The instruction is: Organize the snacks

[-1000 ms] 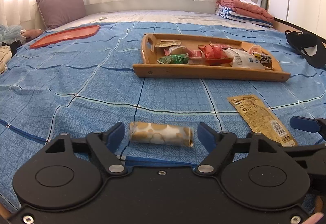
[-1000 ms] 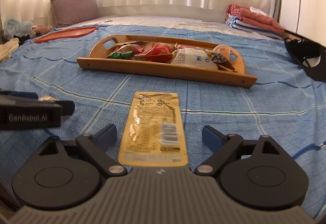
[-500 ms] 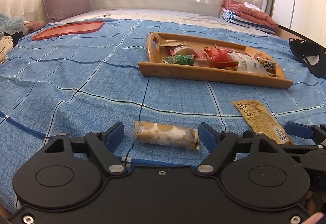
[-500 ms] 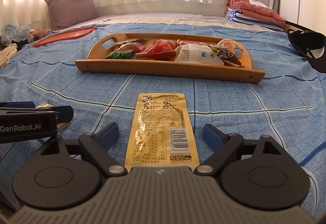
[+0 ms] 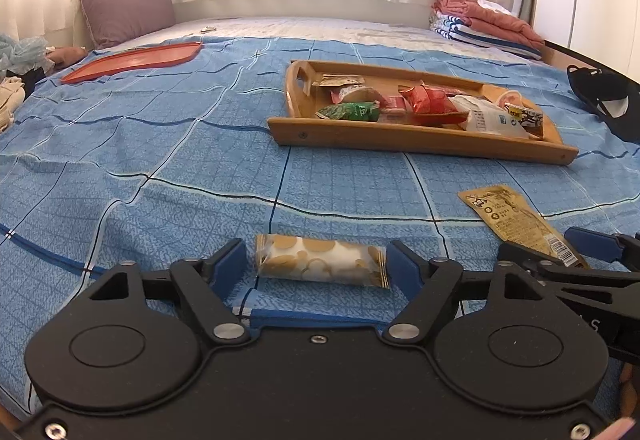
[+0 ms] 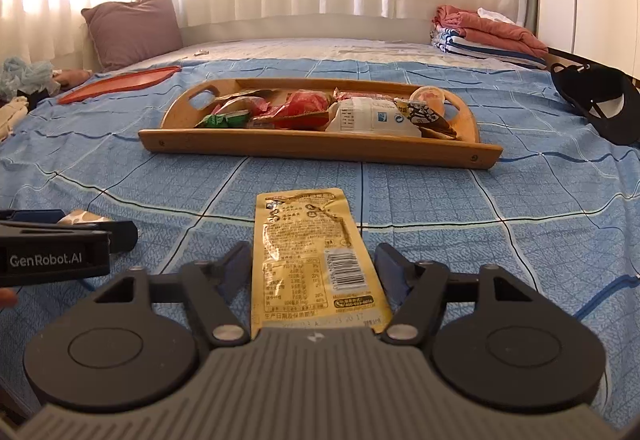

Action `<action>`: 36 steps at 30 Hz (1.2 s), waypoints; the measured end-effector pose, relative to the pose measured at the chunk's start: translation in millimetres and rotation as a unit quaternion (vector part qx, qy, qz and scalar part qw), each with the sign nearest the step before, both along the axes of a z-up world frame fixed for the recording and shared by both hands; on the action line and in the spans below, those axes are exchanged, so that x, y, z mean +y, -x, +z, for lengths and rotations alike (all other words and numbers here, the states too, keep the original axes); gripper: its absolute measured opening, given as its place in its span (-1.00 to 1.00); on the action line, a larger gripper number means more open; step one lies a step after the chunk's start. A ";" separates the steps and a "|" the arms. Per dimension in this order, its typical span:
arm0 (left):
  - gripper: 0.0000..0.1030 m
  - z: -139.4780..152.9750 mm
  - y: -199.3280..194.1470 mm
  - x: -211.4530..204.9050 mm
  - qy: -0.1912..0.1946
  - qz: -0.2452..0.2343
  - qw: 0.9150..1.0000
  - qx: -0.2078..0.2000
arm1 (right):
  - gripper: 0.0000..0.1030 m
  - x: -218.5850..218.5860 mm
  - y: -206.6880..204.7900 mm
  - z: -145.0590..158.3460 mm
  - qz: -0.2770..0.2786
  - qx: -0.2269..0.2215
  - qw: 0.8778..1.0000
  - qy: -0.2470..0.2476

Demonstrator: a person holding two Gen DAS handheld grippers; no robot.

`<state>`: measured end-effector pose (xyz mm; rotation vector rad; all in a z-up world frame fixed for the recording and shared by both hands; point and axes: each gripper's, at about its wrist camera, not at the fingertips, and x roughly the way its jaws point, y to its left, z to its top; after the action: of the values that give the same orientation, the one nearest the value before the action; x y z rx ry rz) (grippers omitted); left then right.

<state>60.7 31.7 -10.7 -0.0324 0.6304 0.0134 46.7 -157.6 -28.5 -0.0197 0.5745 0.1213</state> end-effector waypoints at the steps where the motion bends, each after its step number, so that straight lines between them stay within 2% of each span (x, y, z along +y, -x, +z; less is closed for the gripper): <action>1: 0.36 -0.7 0.1 -0.3 -0.001 -0.003 1.000 -0.001 | 0.60 0.2 -1.3 -0.5 0.000 0.000 1.000 0.001; 5: 0.22 -1.4 1.7 -2.3 -0.006 -0.009 1.000 -0.005 | 0.60 -1.0 -5.1 -2.1 -0.002 0.002 1.000 -0.003; 7: 0.12 -0.2 3.2 -2.7 -0.003 -0.012 1.000 -0.007 | 0.54 -1.3 -5.1 -2.7 0.001 0.002 1.000 -0.003; 8: 0.11 0.6 3.9 -2.9 -0.003 -0.014 1.000 -0.007 | 0.45 -1.1 -4.7 -2.7 0.003 0.001 1.000 -0.002; 12: 0.08 4.0 4.6 -2.4 0.006 -0.015 1.000 -0.006 | 0.31 -2.6 -1.8 -1.8 0.008 -0.006 1.000 -0.005; 22: 0.06 17.7 -0.2 -0.3 0.010 -0.013 1.000 -0.007 | 0.30 -6.6 2.9 9.3 0.009 -0.022 0.999 -0.021; 24: 0.06 21.9 -2.4 0.0 0.012 -0.014 1.000 -0.007 | 0.19 -7.0 3.7 15.0 0.011 -0.029 0.999 -0.023; 26: 0.06 26.2 -4.7 -0.9 0.010 -0.015 1.000 -0.010 | -0.30 -7.3 2.5 19.9 0.017 -0.029 0.999 -0.023; 27: 0.06 27.8 -5.1 -1.3 0.008 -0.015 1.000 -0.013 | -0.34 -6.8 1.1 21.2 0.018 -0.026 0.999 -0.021; 29: 0.06 30.7 -6.7 -2.7 0.006 -0.016 1.000 -0.016 | -0.33 -6.8 0.5 21.0 0.014 -0.028 0.999 -0.015; 30: 0.06 31.5 -6.9 -3.1 0.006 -0.018 1.000 -0.016 | -0.20 -7.7 -0.5 19.8 0.013 -0.025 0.999 -0.016; 31: 0.06 31.7 -7.5 -3.9 0.004 -0.019 1.000 -0.015 | 0.13 -9.1 -1.6 18.0 0.009 -0.021 1.000 -0.017; 32: 0.06 31.5 -8.2 -4.7 0.002 -0.021 1.000 -0.014 | 0.36 -11.2 -2.8 16.1 0.003 -0.018 1.000 -0.020; 33: 0.06 31.1 -8.7 -5.5 0.000 -0.022 1.000 -0.012 | 0.48 -13.4 -4.9 14.4 -0.002 -0.014 1.000 -0.020; 34: 0.06 30.7 -9.2 -6.3 0.000 -0.023 1.000 -0.010 | 0.70 -15.2 -8.0 12.6 -0.006 -0.006 1.000 -0.015; 36: 0.05 30.0 -9.4 -7.1 0.000 -0.026 1.000 -0.008 | 0.74 -20.9 -13.9 8.9 -0.011 0.007 1.000 -0.012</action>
<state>70.1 24.5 19.3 -0.0161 0.6160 -0.0380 60.6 -178.5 -19.6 0.0116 0.5872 0.1078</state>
